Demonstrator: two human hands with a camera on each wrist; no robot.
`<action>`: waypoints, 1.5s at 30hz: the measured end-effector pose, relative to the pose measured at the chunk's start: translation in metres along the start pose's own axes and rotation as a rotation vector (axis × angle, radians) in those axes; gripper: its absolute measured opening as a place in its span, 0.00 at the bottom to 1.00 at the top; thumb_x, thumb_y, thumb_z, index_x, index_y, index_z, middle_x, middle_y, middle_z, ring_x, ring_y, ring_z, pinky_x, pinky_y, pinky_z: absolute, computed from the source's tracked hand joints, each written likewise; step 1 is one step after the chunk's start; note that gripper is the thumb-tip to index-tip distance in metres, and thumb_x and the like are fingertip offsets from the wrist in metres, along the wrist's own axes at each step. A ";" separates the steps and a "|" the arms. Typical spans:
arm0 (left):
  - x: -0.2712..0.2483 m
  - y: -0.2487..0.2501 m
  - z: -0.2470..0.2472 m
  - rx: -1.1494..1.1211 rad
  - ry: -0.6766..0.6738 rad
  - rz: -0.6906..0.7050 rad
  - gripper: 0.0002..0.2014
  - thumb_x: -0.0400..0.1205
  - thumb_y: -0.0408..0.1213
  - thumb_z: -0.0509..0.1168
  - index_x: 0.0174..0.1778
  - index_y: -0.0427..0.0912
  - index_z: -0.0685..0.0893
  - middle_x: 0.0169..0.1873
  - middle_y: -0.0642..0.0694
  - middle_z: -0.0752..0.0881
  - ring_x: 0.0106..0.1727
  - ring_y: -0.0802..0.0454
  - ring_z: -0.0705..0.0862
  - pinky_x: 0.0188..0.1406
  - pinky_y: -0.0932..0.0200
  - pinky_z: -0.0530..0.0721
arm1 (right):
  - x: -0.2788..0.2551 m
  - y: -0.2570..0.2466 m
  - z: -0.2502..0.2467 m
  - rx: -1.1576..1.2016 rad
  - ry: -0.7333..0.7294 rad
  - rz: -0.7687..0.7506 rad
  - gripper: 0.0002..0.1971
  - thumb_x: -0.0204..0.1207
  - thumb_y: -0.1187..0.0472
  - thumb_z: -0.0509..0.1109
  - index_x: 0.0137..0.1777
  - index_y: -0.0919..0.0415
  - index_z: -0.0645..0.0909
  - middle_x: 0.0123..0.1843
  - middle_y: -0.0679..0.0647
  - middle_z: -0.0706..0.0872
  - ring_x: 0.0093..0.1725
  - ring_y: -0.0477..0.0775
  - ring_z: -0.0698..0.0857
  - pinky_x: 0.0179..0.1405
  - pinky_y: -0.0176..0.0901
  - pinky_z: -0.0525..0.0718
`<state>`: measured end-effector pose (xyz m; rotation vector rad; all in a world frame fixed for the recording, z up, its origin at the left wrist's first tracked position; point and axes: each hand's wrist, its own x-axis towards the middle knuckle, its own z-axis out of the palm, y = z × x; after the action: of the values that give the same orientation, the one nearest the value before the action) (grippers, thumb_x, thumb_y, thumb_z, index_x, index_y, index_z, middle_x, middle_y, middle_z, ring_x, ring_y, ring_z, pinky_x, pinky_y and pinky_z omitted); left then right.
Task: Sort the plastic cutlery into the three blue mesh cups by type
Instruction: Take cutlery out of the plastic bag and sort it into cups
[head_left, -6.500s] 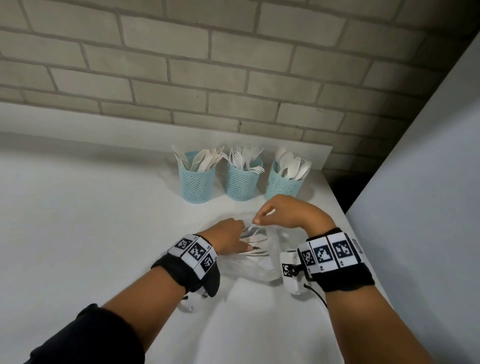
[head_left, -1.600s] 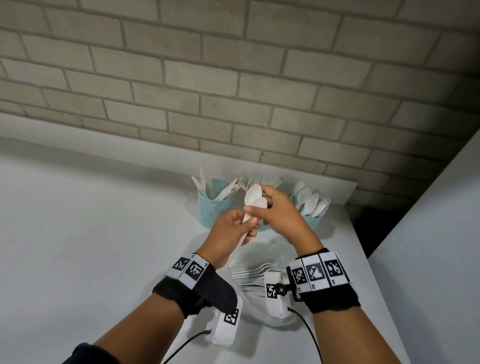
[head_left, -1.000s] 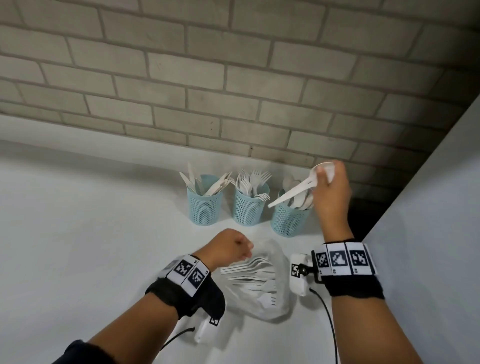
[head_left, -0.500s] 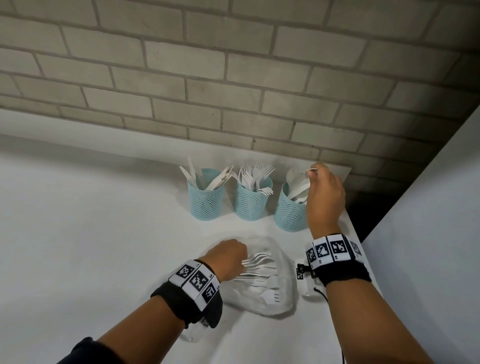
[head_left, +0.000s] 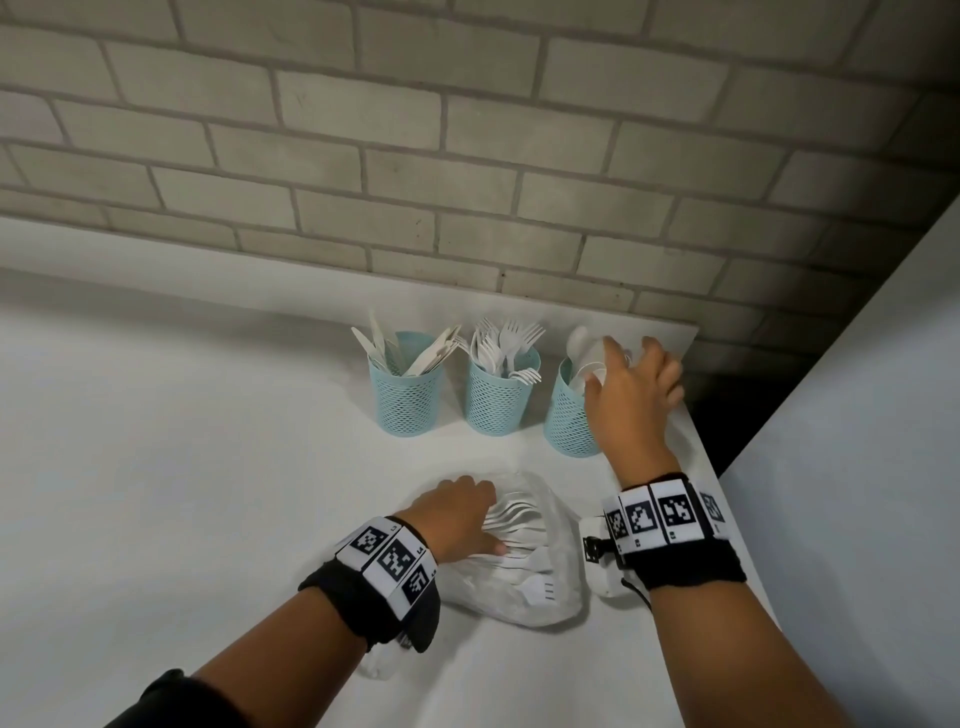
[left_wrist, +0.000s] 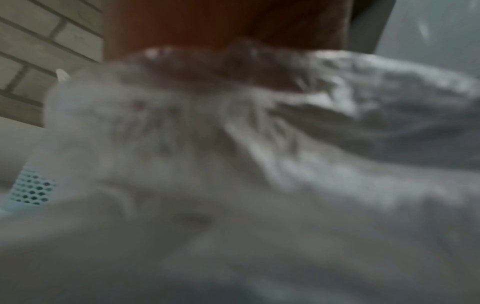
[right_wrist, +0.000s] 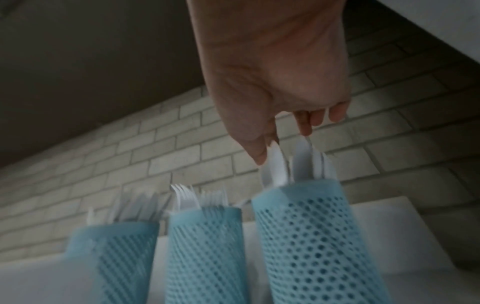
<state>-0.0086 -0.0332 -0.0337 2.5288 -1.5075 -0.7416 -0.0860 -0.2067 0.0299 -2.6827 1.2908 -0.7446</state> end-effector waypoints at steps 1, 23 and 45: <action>-0.001 0.000 0.000 -0.014 0.010 0.007 0.29 0.78 0.52 0.68 0.71 0.44 0.69 0.67 0.41 0.74 0.68 0.42 0.74 0.69 0.49 0.73 | -0.004 -0.004 -0.006 0.049 0.025 -0.035 0.21 0.79 0.55 0.65 0.73 0.50 0.72 0.77 0.61 0.63 0.73 0.64 0.61 0.68 0.55 0.62; -0.014 0.014 -0.001 0.413 0.091 0.112 0.20 0.82 0.43 0.60 0.65 0.35 0.72 0.63 0.38 0.75 0.63 0.40 0.77 0.55 0.49 0.77 | -0.072 0.002 -0.003 -0.038 -0.832 -0.183 0.16 0.75 0.59 0.71 0.64 0.53 0.82 0.67 0.53 0.81 0.65 0.55 0.79 0.65 0.46 0.77; -0.009 -0.006 -0.004 0.221 -0.019 0.184 0.15 0.82 0.42 0.61 0.56 0.34 0.78 0.55 0.39 0.82 0.59 0.41 0.79 0.52 0.54 0.75 | -0.074 0.006 0.001 0.007 -0.755 -0.164 0.16 0.76 0.66 0.66 0.62 0.54 0.82 0.65 0.53 0.82 0.62 0.55 0.81 0.64 0.47 0.79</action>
<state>-0.0052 -0.0234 -0.0290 2.4889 -1.8931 -0.6054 -0.1292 -0.1553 -0.0019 -2.6449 0.8668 0.2626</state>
